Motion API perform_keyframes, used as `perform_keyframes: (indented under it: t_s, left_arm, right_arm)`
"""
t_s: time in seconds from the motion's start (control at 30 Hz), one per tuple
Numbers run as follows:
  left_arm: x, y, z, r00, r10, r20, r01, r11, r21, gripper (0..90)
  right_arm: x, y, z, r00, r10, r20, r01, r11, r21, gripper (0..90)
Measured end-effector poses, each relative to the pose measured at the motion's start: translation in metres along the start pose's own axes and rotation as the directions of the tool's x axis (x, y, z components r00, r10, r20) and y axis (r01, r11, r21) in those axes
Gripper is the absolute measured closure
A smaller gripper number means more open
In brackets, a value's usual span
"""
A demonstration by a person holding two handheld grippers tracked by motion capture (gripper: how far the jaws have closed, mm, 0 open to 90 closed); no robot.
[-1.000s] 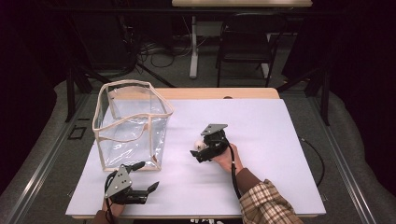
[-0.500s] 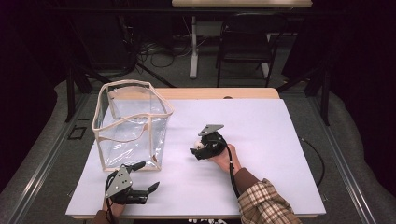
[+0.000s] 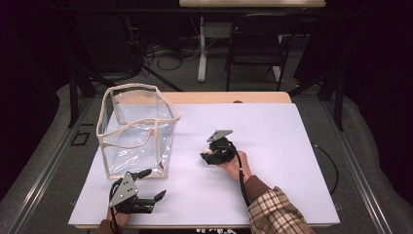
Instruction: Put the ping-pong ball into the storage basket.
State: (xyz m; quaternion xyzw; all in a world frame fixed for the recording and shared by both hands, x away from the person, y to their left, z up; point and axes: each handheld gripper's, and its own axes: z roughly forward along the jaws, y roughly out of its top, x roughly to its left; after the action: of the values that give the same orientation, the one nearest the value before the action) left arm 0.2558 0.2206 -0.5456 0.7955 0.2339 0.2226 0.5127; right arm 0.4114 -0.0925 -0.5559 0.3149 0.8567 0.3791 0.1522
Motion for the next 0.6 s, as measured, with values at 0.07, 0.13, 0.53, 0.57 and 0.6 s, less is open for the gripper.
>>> perform_keyframes:
  t_s: [0.07, 0.13, 0.53, 0.57, 0.6]
  left_arm:
    - [0.0, 0.0, 0.0, 1.0, -0.001, -0.001, 0.001, 1.0, -0.002, 15.9]
    - [0.0, 0.0, 0.0, 1.0, 0.0, 0.005, 0.0, 1.0, -0.003, 15.9]
    - [0.0, 0.0, 0.0, 1.0, -0.003, 0.0, 0.003, 1.0, -0.002, 15.9]
    - [0.0, 0.0, 0.0, 1.0, -0.002, -0.001, 0.002, 1.0, -0.002, 15.9]
    - [0.0, 0.0, 0.0, 1.0, -0.003, 0.002, 0.003, 1.0, 0.0, 15.9]
  right_arm:
    - [0.0, 0.0, 0.001, 1.0, -0.001, 0.005, 0.001, 1.0, 0.007, 49.9]
    - [0.0, 0.0, 0.001, 1.0, -0.001, 0.002, 0.001, 1.0, 0.009, 50.1]
    - [0.0, 0.005, -0.01, 0.9998, -0.013, 0.013, 0.013, 0.9997, -0.02, 50.5]
    - [0.0, 0.005, -0.011, 0.9997, -0.018, 0.016, 0.018, 0.9996, -0.02, 50.5]
    - [0.0, 0.005, -0.012, 0.9997, -0.018, 0.017, 0.019, 0.9996, -0.022, 50.5]
